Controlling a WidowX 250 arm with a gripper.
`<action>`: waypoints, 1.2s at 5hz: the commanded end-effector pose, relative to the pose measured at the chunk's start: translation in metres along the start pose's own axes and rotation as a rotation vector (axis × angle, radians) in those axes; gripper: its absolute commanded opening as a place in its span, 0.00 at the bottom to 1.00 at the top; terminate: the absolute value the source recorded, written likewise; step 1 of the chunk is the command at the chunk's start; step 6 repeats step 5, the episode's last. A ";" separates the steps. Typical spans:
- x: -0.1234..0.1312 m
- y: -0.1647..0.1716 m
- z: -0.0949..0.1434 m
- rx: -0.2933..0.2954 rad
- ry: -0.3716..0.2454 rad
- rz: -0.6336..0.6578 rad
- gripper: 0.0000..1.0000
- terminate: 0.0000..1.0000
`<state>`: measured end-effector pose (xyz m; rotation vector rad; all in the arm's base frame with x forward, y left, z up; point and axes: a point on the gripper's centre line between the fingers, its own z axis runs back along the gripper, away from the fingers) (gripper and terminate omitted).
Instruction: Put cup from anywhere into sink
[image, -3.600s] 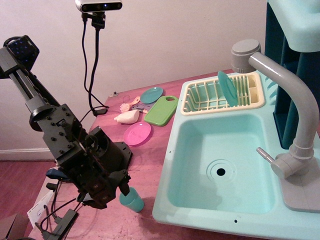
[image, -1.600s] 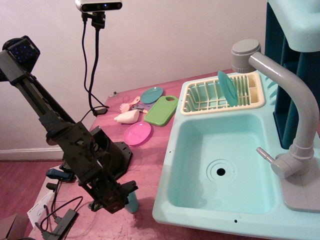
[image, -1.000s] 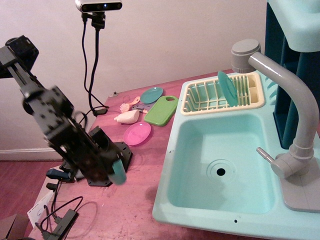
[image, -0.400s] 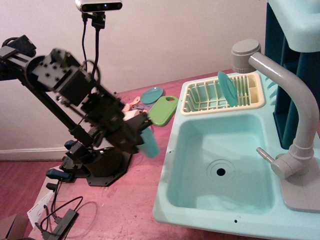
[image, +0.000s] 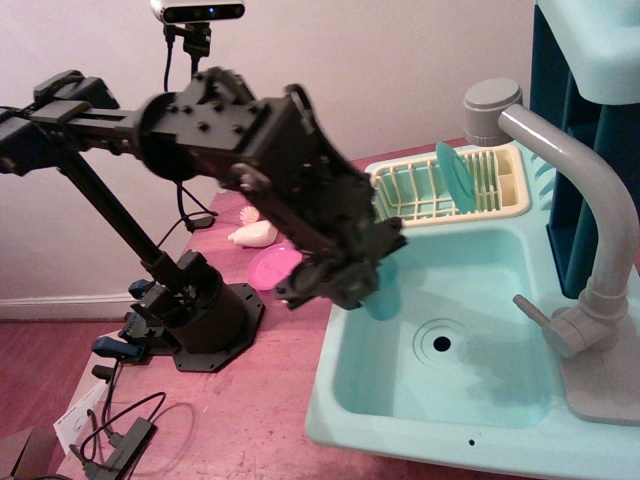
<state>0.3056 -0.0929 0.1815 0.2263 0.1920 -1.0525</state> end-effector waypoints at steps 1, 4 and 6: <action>0.015 0.015 -0.013 -0.039 -0.022 -0.046 0.00 0.00; 0.022 -0.007 -0.042 -0.129 -0.070 -0.103 1.00 0.00; 0.022 -0.009 -0.042 -0.119 -0.079 -0.098 1.00 1.00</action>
